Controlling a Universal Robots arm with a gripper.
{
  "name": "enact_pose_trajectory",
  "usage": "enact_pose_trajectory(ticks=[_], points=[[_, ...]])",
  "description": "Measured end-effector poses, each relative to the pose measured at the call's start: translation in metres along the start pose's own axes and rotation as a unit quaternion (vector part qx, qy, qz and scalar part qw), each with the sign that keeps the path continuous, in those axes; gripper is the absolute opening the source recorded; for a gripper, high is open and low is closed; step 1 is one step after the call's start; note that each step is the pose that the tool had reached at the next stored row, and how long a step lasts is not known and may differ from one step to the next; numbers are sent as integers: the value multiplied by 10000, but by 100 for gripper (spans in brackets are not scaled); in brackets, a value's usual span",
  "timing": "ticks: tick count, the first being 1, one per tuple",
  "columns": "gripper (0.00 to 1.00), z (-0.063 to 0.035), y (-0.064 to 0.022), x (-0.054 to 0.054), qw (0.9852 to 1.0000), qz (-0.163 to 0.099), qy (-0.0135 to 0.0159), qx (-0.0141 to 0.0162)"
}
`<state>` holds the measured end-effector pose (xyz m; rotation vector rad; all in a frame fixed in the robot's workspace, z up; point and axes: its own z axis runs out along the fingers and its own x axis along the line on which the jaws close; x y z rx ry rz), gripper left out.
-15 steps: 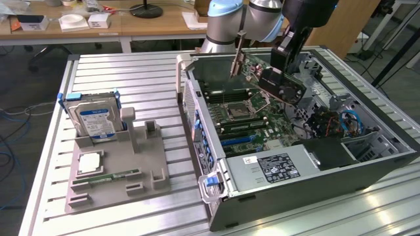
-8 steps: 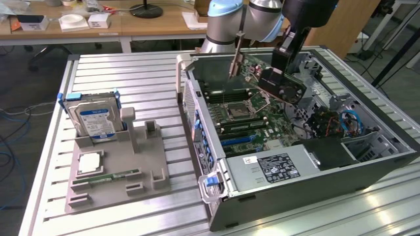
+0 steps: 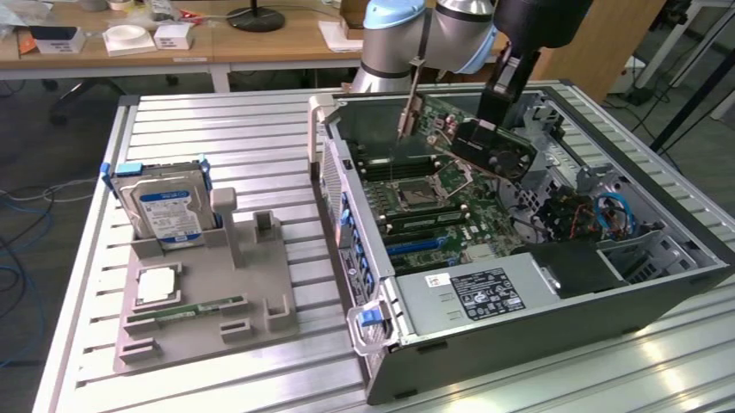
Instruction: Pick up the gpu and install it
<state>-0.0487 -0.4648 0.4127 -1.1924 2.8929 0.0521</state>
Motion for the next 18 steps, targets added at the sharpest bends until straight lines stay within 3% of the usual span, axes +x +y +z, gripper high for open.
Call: enact_pose_trajectory(ticks=[9,18], points=[[26,0,0,0,9994,-342,9,-8],[26,0,0,0,9977,-679,18,-16]])
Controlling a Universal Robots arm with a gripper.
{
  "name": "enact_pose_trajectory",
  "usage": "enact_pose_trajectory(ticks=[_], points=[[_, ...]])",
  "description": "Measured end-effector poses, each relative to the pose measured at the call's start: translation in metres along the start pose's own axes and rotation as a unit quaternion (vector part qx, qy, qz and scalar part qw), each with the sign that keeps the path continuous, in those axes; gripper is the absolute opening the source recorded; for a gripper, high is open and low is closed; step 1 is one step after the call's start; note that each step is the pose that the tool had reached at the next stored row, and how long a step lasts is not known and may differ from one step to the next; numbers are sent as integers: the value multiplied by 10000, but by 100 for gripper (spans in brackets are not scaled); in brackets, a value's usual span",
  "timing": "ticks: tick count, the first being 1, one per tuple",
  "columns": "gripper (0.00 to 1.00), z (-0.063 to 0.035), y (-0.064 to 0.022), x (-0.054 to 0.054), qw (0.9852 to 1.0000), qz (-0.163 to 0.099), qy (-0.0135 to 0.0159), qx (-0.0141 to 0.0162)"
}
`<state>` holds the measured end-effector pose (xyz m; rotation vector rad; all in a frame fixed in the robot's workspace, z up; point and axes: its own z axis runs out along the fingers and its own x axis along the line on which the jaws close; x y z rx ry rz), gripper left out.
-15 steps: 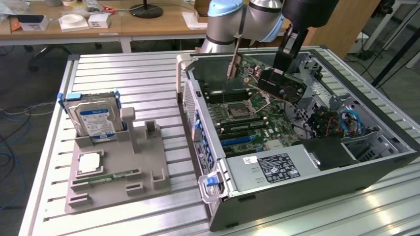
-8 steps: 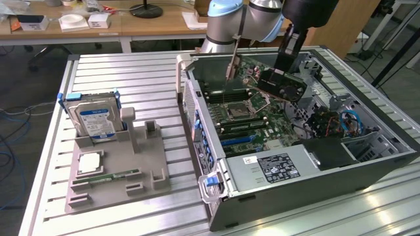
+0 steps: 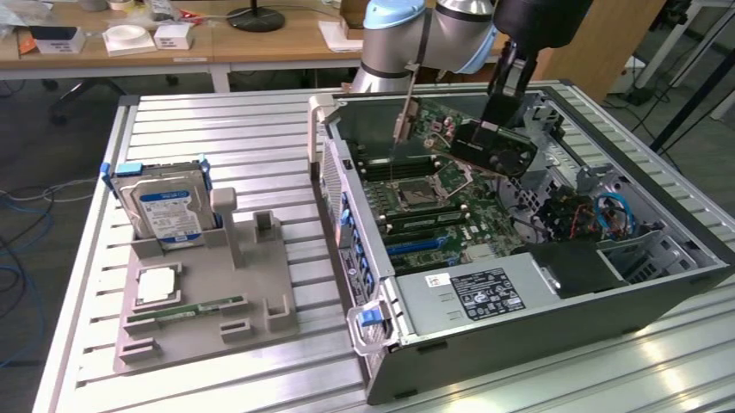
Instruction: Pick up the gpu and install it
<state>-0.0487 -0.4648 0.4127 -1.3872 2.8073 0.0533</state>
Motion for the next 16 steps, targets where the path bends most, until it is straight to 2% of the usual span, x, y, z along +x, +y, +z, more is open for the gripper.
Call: enact_pose_trajectory(ticks=[8,16], points=[[26,0,0,0,9996,-299,8,-7],[26,0,0,0,9982,-593,16,-14]])
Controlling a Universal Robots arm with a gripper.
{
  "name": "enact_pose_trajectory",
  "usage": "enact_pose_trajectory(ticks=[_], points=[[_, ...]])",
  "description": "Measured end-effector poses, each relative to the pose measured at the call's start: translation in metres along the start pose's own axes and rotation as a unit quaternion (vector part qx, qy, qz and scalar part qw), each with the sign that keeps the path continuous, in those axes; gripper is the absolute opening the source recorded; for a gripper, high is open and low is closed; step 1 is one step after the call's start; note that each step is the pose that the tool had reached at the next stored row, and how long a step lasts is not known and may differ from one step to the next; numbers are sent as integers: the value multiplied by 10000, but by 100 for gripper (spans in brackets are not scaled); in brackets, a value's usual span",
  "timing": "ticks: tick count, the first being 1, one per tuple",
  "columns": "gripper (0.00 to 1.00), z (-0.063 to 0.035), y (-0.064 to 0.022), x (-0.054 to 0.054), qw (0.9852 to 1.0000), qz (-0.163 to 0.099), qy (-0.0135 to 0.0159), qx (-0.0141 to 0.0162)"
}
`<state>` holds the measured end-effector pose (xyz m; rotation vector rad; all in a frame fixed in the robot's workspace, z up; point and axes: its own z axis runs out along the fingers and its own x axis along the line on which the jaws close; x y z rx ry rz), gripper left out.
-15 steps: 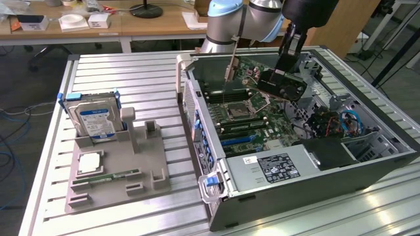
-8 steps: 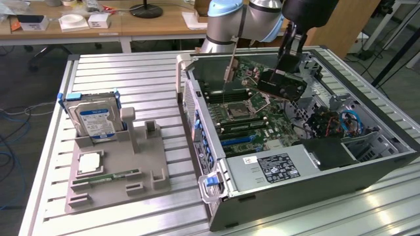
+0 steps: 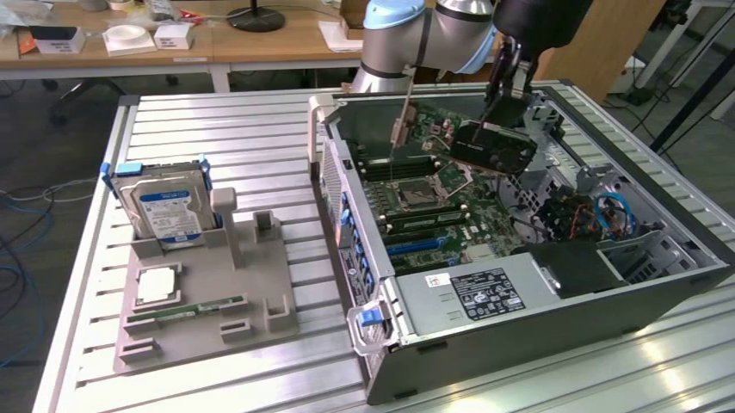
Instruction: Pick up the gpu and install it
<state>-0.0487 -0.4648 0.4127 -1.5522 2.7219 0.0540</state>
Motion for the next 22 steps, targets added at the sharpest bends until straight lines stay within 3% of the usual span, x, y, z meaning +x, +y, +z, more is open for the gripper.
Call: enact_pose_trajectory(ticks=[10,22], points=[[26,0,0,0,9992,-389,10,-9],[26,0,0,0,9966,-825,21,-20]])
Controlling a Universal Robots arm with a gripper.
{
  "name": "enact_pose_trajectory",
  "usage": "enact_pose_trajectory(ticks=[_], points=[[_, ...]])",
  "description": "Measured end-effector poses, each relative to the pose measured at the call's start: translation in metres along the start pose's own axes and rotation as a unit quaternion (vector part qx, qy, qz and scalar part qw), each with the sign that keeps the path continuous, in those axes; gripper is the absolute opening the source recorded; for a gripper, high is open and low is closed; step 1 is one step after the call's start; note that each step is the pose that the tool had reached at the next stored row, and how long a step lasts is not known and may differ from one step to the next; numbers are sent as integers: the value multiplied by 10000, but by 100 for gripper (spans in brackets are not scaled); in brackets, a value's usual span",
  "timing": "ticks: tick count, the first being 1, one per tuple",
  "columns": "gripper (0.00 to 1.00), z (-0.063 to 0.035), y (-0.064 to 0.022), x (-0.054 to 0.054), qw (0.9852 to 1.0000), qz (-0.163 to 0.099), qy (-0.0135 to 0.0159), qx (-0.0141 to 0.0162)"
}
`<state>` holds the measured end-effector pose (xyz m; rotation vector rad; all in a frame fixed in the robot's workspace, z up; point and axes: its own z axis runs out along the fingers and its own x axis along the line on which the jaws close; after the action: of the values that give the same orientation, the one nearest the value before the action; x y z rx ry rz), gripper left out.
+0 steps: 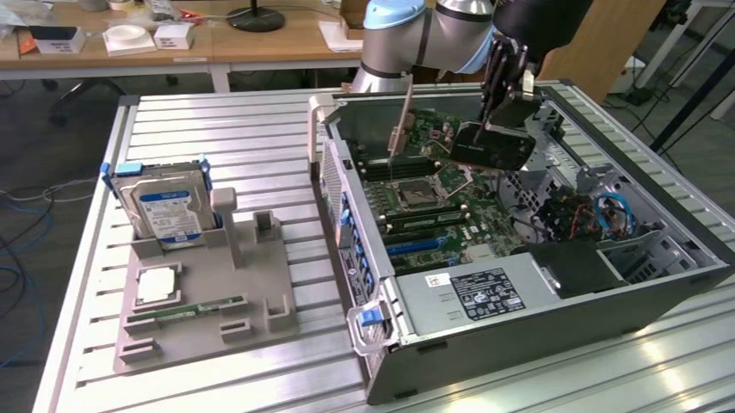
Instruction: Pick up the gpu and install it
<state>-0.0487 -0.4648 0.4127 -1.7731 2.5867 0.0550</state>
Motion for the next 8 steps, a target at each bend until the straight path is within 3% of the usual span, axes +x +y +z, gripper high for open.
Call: enact_pose_trajectory(ticks=[8], points=[[26,0,0,0,9993,-386,10,-9]])
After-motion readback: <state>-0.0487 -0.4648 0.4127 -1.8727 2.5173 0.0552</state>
